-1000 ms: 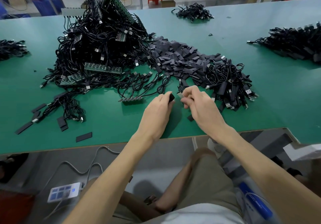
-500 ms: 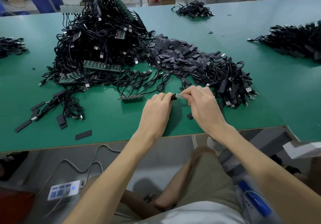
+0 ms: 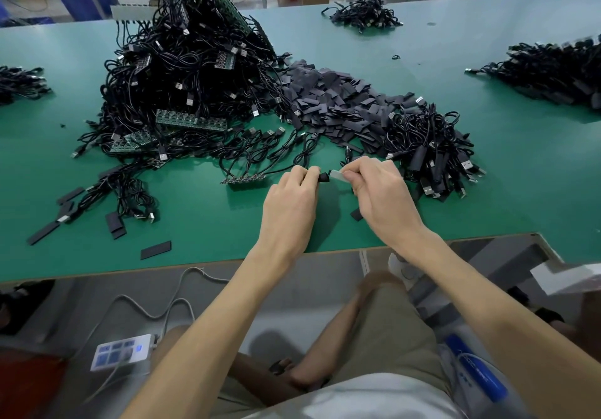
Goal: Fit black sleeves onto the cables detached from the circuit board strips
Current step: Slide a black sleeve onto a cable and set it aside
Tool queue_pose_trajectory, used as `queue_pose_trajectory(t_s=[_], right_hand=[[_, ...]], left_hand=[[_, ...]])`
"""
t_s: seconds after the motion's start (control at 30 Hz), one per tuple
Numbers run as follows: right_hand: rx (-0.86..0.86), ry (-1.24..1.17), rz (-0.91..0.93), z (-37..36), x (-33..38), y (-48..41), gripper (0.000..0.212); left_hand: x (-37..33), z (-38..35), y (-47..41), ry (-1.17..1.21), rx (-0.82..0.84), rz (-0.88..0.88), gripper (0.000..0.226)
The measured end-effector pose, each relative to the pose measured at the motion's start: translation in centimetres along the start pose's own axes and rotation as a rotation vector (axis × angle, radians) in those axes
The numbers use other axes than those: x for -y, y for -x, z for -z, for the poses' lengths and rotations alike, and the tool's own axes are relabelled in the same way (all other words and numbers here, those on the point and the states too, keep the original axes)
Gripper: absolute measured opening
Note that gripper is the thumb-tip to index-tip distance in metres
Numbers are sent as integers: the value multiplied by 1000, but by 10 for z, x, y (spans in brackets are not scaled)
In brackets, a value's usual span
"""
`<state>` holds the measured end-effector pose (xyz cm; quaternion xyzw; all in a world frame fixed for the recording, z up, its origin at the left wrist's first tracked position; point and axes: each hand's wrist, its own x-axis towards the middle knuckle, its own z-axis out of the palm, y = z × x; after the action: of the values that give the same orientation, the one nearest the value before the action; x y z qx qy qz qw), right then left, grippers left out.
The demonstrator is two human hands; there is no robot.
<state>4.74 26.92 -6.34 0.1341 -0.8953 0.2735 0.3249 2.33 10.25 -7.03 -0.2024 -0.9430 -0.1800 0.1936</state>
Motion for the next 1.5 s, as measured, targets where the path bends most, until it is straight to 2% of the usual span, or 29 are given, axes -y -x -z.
queue_pose_trajectory(t_s=[0.17,0.37,0.57,0.73,0.93,1.1,1.2,1.3,1.43,1.5], right_hand=[[28,53,60,1,1,1,13],[107,74,119,1,4,0,11],[120,51,102,4,4,-1,15],[151,23,28,3,3,-1,16],[196,-35,-56,4,1,0,15],[273,-29,-17,1,-2,-1,19],[182,7,0,-1,-1,2,19],[118,10,-34,0,0,1,23],[143,21,-36,-2,-2,3,24],[145,16,-36,-2,-4,3,20]], left_hand=[[-1,2,0,-2,-9,-7,31],[-4,8,4,7,2,-58,50],[-1,6,3,69,80,-100,48],[0,1,4,115,132,-116,59],[2,-3,1,146,101,-146,46],[4,0,2,162,47,-184,34],[4,1,-2,313,11,-153,33],[10,6,-9,575,-9,-1,28],[21,11,-10,899,156,160,25],[21,11,-9,888,188,138,23]])
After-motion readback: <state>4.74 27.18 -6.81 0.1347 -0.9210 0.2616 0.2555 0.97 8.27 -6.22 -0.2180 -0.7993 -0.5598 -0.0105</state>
